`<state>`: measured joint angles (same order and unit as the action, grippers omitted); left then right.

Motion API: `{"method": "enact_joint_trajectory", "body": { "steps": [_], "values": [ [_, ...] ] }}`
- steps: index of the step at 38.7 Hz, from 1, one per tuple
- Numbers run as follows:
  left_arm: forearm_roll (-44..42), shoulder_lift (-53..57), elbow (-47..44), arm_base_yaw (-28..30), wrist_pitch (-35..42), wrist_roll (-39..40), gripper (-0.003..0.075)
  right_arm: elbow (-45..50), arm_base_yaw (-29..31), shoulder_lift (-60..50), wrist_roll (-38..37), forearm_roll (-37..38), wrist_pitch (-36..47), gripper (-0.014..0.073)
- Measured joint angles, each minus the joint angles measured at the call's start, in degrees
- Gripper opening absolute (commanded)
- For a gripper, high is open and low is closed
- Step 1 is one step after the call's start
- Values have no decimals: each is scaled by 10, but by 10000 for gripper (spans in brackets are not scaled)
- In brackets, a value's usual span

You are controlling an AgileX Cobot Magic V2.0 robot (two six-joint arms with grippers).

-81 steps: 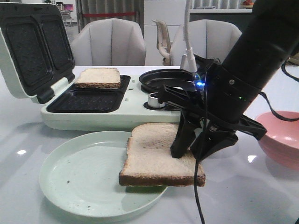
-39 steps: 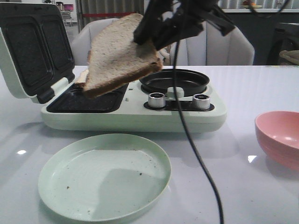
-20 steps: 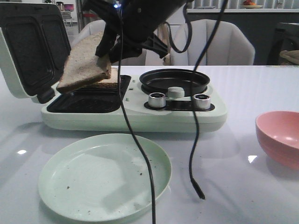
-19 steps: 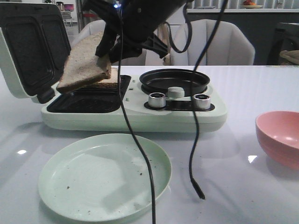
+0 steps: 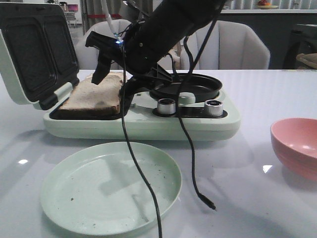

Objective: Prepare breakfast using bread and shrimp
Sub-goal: 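Release the bread and withdraw the right gripper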

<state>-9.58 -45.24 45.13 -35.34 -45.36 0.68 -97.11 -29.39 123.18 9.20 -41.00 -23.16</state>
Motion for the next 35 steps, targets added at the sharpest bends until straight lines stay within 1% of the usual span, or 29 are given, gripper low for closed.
{"method": "enact_joint_trajectory", "body": {
  "steps": [4,7,9,13,19,23,26,30,35],
  "values": [
    [-2,0,0,0,0,0,277,-1,2,-6,0,27,-27,547],
    [-2,0,0,0,0,0,277,-1,5,-26,0,67,-59,547],
    [-2,0,0,0,0,0,277,-1,5,-49,0,106,-86,547],
    [-3,0,0,0,0,0,277,-1,6,-112,-17,211,-165,547],
    [-3,0,0,0,0,0,277,-1,6,-198,-115,410,-288,547],
    [-3,0,0,0,0,0,277,18,6,-253,-159,489,-338,547],
    [-3,0,0,0,0,0,277,50,6,-304,-172,510,-350,547],
    [-3,0,0,0,0,0,277,123,6,-374,-176,513,-347,547],
    [-3,0,0,0,0,0,277,229,6,-467,-177,513,-317,547]
  ]
}}
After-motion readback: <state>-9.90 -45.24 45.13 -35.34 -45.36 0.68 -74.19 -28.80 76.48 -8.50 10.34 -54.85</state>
